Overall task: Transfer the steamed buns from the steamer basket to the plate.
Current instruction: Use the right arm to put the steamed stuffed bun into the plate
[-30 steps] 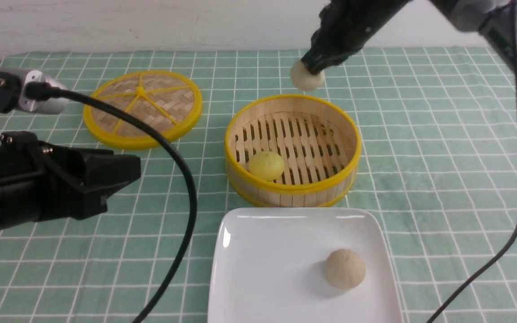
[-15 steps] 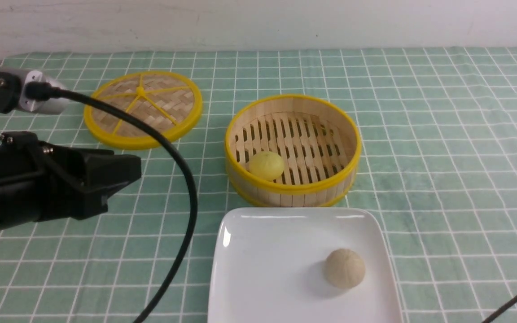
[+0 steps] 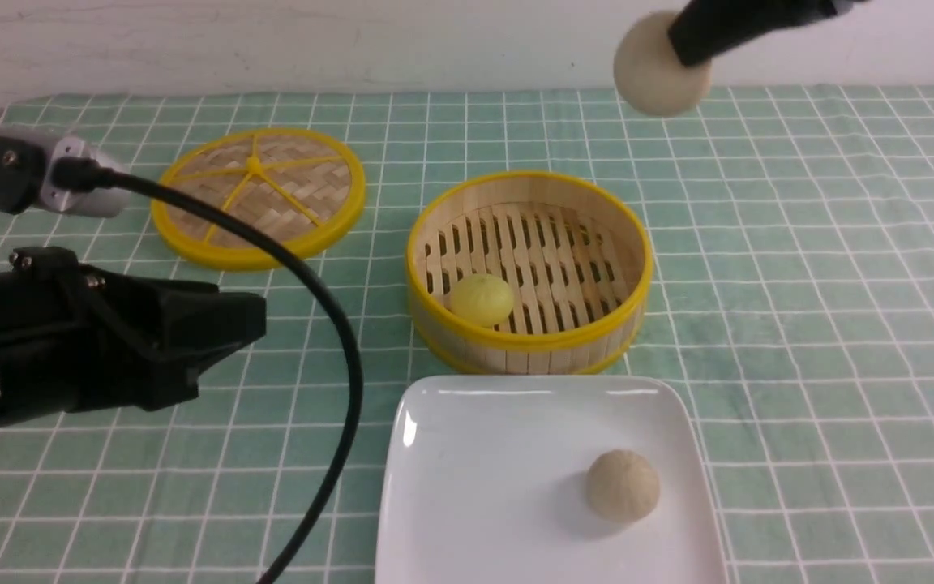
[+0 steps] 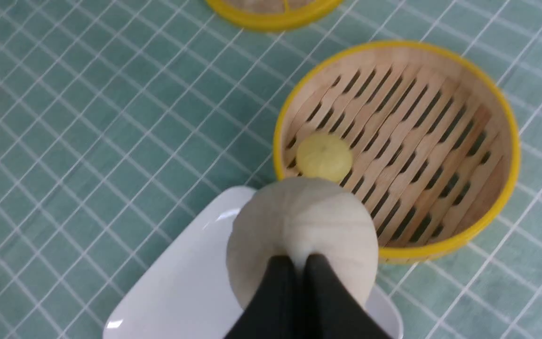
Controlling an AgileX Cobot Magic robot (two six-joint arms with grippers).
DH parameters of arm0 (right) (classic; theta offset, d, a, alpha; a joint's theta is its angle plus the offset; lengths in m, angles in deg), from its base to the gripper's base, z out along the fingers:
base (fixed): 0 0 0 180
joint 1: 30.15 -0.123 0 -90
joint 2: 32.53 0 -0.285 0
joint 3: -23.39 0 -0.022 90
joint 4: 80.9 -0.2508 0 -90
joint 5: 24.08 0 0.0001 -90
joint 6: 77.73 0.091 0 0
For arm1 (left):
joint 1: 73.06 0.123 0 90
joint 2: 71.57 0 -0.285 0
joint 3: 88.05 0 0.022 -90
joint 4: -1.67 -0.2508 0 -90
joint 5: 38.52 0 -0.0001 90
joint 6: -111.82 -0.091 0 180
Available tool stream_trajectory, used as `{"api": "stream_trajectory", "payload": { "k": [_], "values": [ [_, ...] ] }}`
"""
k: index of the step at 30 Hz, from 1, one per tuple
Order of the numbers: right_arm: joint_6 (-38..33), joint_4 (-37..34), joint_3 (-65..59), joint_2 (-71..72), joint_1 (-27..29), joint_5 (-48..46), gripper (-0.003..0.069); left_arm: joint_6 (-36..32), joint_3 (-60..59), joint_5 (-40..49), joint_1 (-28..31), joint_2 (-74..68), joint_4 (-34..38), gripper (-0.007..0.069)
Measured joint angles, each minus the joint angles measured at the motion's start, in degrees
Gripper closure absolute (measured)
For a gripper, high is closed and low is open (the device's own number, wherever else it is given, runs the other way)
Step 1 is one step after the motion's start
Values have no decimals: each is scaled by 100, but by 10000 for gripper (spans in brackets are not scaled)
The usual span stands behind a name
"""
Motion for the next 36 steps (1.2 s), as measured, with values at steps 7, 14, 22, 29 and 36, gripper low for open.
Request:
{"api": "stream_trajectory", "payload": {
  "k": [7,14,22,29,36],
  "values": [
    [-721,-680,-1704,106,-14,70,650,0,0,17,0,0,0,277],
    [-1621,-910,-2605,-515,-493,178,647,0,0,56,0,0,0,277],
    [-2321,-918,-2646,-1462,-1059,1107,647,0,0,87,0,0,0,277],
    [-2397,-350,-2647,-1922,-1118,1862,647,0,0,198,0,0,0,277],
    [-2442,-331,-2647,-1955,-1118,1971,641,0,0,258,0,0,0,277]
  ]
}}
